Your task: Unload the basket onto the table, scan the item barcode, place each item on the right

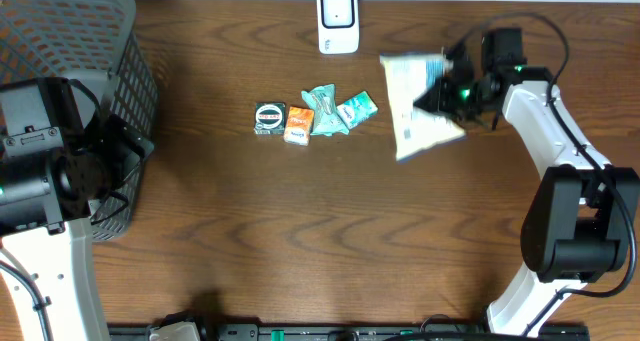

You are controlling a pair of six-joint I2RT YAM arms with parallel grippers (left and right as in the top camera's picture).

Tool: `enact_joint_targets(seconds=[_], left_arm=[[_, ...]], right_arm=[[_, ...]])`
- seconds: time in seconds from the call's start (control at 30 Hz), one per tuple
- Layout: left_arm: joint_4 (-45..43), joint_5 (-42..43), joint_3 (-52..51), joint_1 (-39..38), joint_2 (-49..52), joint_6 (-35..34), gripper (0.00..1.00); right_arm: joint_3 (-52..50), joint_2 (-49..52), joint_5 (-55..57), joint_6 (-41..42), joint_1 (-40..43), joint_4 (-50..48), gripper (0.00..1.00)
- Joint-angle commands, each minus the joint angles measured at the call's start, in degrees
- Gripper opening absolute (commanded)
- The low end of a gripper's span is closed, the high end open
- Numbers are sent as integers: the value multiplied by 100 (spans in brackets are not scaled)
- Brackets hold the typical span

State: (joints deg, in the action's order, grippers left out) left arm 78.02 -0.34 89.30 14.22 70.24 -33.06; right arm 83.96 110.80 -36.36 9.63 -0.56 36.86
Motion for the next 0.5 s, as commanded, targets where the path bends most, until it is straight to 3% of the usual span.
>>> enact_joint_targets(seconds=[0.0,0.13,0.23,0.33,0.47], left_arm=[[17,-35,61,35,-26,-24,98],[17,-35,61,35,-26,-24,98],[17,-35,61,35,-26,-24,98],[17,-35,61,35,-26,-24,98],[17,-35,61,35,-26,-24,98]], right_arm=[[170,-181,-684,450,-85,-848,1],[170,-181,-232,968,-221,-2028,1],[170,-181,579,1071,-306,-2208,1],[170,-181,2347,704,-494,-1744,2],[170,-181,5637,-74,-955,-935,1]])
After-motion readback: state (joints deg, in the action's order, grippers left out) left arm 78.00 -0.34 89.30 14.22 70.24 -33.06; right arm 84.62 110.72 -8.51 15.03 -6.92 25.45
